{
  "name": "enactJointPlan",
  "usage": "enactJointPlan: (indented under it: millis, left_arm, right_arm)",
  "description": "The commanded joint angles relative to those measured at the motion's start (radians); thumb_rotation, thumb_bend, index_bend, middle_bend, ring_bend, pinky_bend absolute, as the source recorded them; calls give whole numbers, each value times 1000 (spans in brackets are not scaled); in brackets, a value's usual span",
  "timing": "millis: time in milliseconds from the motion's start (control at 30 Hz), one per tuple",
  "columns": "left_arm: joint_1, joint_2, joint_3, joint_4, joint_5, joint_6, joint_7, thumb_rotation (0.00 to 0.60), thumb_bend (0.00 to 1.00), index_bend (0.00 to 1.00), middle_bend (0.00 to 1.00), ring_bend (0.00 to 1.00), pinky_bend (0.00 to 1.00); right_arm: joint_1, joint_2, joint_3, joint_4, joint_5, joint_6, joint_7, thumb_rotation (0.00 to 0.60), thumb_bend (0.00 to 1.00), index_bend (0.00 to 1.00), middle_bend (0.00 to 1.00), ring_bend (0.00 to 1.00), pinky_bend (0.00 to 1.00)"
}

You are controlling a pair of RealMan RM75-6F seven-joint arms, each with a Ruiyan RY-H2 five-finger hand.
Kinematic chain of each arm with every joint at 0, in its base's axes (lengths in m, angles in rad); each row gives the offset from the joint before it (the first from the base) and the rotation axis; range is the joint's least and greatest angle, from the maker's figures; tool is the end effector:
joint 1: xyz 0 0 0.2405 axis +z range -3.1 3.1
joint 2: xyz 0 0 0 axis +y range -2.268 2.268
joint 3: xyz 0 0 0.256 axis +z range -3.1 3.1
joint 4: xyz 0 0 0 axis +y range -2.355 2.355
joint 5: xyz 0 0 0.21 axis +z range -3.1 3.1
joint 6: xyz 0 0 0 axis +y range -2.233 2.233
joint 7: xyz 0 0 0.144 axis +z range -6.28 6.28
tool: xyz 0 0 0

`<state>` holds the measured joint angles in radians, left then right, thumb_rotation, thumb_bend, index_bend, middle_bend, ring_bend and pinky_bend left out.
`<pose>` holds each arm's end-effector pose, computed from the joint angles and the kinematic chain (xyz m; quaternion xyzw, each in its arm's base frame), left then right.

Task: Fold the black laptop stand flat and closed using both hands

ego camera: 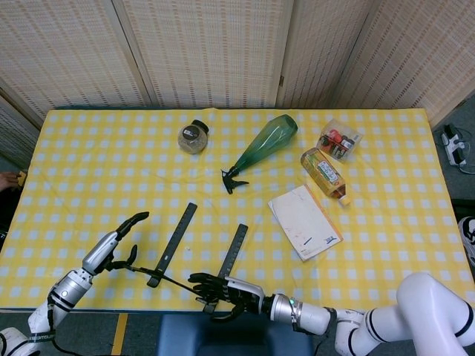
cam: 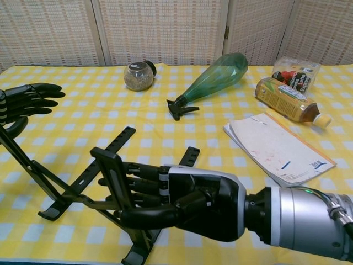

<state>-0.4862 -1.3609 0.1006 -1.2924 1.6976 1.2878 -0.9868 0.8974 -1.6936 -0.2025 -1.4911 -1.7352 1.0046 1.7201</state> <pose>-0.2615 0.2647 0.0524 -0.5806 -0.6006 -0.5201 0.1779 -0.0904 -0.2088 -0.0951 -0.3962 0.8280 -0.3032 0.2560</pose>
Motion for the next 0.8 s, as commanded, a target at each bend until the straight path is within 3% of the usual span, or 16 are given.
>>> enactJointPlan:
  millis: [33, 600, 800]
  left_arm:
    - [0, -1, -1, 0, -1, 1, 0, 600, 714, 77, 67, 0, 48]
    - [-6, -1, 8, -5, -1, -12, 6, 600, 714, 77, 67, 0, 47]
    - [-19, 6, 18, -9, 1, -43, 18, 600, 714, 124, 67, 9, 47]
  right_arm:
    - [-3, -3, -5, 0, 6, -2, 18, 600, 302, 0, 0, 0, 0]
    - [1, -19, -31, 17, 1, -14, 84, 600, 303, 0, 0, 0, 0]
    - [-6, -5, -35, 21, -14, 11, 40, 600, 303, 0, 0, 0, 0]
